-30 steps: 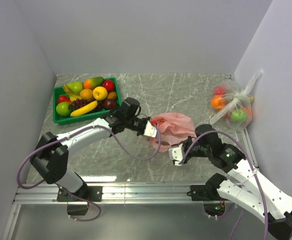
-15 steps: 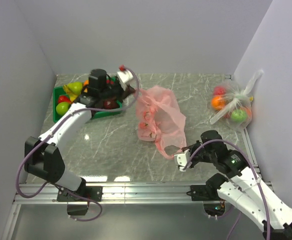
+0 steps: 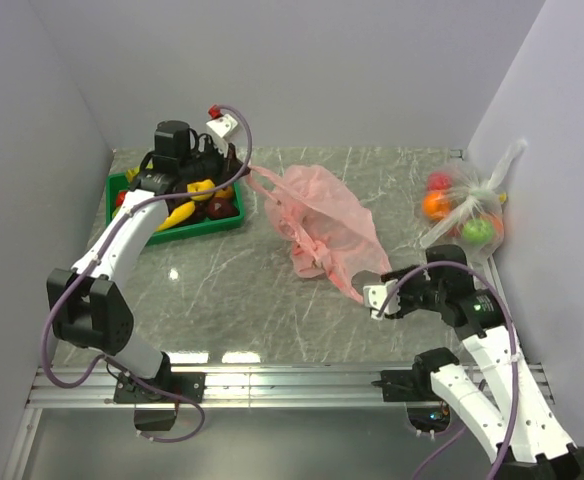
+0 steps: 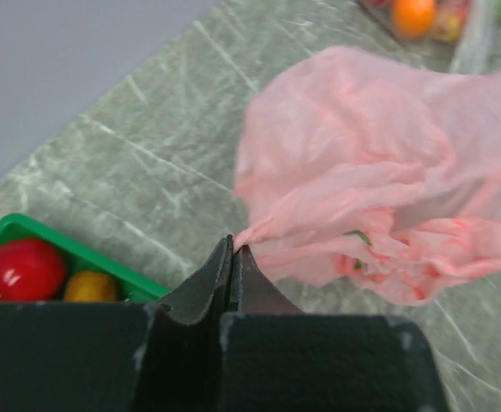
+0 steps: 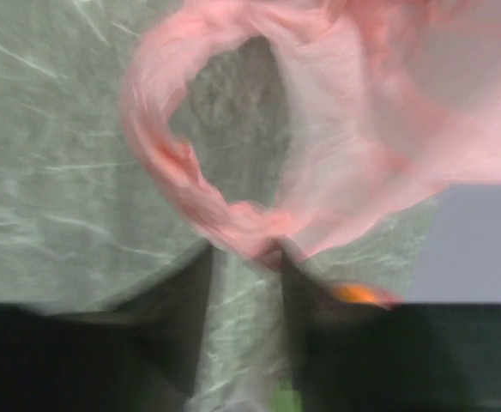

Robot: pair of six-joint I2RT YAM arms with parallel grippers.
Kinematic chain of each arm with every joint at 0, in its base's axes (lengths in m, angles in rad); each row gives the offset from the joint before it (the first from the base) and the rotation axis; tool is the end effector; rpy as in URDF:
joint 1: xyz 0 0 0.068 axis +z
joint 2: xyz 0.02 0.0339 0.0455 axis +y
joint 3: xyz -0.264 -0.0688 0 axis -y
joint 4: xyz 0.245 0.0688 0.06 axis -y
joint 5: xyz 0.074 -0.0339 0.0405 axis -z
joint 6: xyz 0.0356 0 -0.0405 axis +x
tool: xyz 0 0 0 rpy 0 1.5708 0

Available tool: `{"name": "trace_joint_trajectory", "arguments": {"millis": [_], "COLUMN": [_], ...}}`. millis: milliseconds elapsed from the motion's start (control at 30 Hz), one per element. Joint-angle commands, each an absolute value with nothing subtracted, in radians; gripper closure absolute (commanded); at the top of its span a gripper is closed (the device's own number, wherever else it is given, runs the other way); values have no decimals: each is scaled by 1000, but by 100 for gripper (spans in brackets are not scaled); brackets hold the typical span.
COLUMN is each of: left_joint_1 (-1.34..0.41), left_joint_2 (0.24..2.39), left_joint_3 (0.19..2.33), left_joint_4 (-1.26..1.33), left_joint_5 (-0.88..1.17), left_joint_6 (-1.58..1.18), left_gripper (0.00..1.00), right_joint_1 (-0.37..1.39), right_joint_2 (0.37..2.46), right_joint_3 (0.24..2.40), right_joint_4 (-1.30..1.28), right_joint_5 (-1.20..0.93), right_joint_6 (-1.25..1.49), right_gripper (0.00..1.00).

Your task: Place the fake fruits into the plastic bag and tie a complex knot

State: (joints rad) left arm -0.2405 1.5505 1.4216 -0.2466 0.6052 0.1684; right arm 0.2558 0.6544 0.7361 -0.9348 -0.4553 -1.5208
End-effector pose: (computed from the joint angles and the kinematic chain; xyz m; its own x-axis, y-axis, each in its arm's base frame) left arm 0.3462 -0.1058 0.3676 -0.2322 0.1989 -0.9521 0.7596 0.6485 -0.0498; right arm 0.1117 0.0454 0.2742 0.4700 -0.8043 -0.3637 -0.7532 -0.1506 -0.6403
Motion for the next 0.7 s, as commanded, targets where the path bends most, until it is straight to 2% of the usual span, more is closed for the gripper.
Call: {"name": "trace_joint_trajectory", "arguments": {"millis": [0, 67, 100, 367, 467, 600, 633, 667], "left_joint_1": [-261, -293, -299, -304, -304, -302, -302, -302], "left_joint_2": [1497, 1493, 1488, 1514, 1511, 1535, 1536, 1534], "left_joint_3": [1404, 1372, 1362, 1400, 1413, 1457, 1453, 1439], "left_joint_4": [-291, -314, -307, -307, -301, -328, -316, -305], "left_joint_5": [757, 775, 782, 857, 893, 940, 948, 971], "left_joint_6": [195, 216, 216, 239, 241, 167, 125, 111], "left_gripper": [100, 100, 100, 100, 100, 100, 100, 100], "right_joint_1": [245, 245, 247, 247, 247, 249, 250, 262], "right_joint_2": [672, 672, 673, 683, 692, 857, 894, 932], "right_joint_3": [840, 894, 913, 1048, 1051, 1121, 1162, 1176], "right_joint_4": [-999, -991, -992, -921, -777, -647, -629, -612], "right_joint_5": [-517, -570, -587, -661, -647, -701, -725, -744], "right_joint_6": [-1409, -1364, -1345, -1143, -973, -610, -560, -522], "right_gripper": [41, 23, 21, 18, 17, 16, 14, 4]}}
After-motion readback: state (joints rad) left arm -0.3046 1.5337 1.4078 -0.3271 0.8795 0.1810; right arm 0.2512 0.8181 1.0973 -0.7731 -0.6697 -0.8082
